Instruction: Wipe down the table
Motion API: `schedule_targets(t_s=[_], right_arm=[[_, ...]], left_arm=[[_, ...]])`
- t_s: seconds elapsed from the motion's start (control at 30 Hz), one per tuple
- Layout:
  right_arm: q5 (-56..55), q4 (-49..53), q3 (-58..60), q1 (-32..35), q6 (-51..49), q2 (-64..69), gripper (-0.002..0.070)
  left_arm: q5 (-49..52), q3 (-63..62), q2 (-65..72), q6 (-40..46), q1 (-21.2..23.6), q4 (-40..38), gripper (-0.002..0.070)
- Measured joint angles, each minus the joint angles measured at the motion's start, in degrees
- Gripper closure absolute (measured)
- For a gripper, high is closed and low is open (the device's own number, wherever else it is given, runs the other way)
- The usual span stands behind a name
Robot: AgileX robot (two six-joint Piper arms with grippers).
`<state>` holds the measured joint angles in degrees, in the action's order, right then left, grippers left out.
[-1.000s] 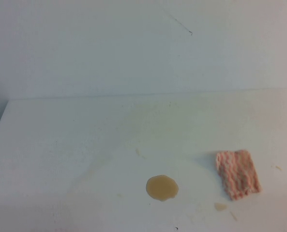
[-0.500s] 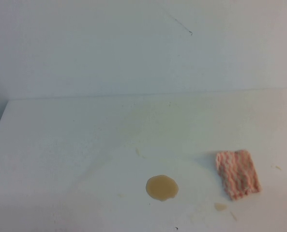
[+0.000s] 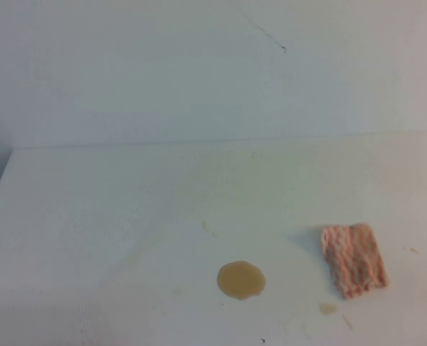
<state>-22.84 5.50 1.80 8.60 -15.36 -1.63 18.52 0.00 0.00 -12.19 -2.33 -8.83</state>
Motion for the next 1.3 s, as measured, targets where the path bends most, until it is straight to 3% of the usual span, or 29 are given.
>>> schedule_targets(t_s=[0.13, 0.27, 0.67, 1.03, 1.3], right_arm=[[-8.0, 0.0, -0.3, 0.0, -0.1, 0.0, 0.0680], [-5.3, 0.0, -4.0, 0.0, -0.4, 0.0, 0.0680], [24.4, 0.1, -19.8, 0.0, -0.1, 2.9, 0.0680], [35.4, -8.5, -29.8, 0.0, -0.1, 22.2, 0.0680], [58.7, -20.2, -42.6, 0.0, 11.6, 38.0, 0.0680]], left_arm=[[0.0, 0.0, 0.0, 0.0, 0.0, 0.0, 0.0676], [0.0, 0.0, 0.0, 0.0, 0.0, 0.0, 0.0676], [0.0, 0.0, 0.0, 0.0, 0.0, 0.0, 0.0676], [0.0, 0.0, 0.0, 0.0, 0.0, 0.0, 0.0676], [0.0, 0.0, 0.0, 0.0, 0.0, 0.0, 0.0676]])
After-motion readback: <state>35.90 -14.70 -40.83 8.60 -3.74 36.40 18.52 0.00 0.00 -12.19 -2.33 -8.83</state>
